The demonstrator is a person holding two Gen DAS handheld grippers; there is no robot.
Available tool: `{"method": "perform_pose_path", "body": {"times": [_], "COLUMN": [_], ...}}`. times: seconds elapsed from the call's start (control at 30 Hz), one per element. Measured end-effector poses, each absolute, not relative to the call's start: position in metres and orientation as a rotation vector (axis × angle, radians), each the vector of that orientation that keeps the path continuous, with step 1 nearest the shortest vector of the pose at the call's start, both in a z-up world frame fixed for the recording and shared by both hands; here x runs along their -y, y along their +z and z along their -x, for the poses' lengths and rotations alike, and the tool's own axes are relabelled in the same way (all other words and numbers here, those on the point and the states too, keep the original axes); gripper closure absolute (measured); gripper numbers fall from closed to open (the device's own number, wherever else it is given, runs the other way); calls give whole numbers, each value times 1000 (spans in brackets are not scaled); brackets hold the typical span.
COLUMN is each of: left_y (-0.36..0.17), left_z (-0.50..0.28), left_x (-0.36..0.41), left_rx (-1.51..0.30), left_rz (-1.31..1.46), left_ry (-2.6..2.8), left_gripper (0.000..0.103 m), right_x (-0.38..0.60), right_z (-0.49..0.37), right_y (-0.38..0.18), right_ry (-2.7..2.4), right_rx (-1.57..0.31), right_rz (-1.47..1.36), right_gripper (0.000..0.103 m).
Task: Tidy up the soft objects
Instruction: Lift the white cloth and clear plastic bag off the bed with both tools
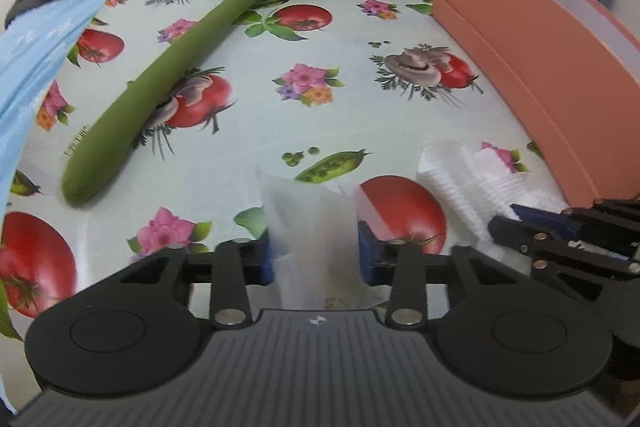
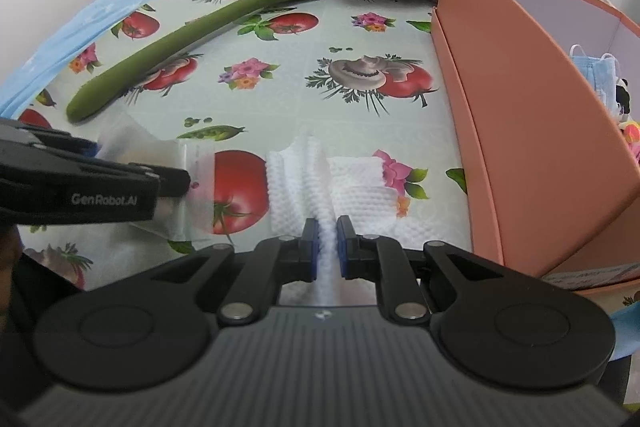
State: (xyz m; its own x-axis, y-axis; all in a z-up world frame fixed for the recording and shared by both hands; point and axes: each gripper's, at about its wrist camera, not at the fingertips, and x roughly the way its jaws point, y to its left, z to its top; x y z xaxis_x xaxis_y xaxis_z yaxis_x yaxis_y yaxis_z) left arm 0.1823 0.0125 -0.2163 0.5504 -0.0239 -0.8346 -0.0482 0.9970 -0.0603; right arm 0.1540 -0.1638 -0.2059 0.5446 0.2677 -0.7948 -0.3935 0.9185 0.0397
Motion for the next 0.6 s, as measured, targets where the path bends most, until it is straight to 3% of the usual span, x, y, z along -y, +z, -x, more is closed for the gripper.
{"method": "perform_pose_path", "body": {"times": [0.23, 0.6], "left_y": [-198, -143], "left_z": [-176, -143], "left_x": [-16, -24], "left_rx": [-949, -852], "left_rz": [109, 151], "left_ry": [5, -7], "left_gripper": [74, 75], "right_x": [168, 174], "right_z": [-148, -127], "right_y": [-189, -146], "right_ry": [369, 341], "right_rx": [-876, -834], "right_rz": [139, 35], "right_gripper": [91, 91]}}
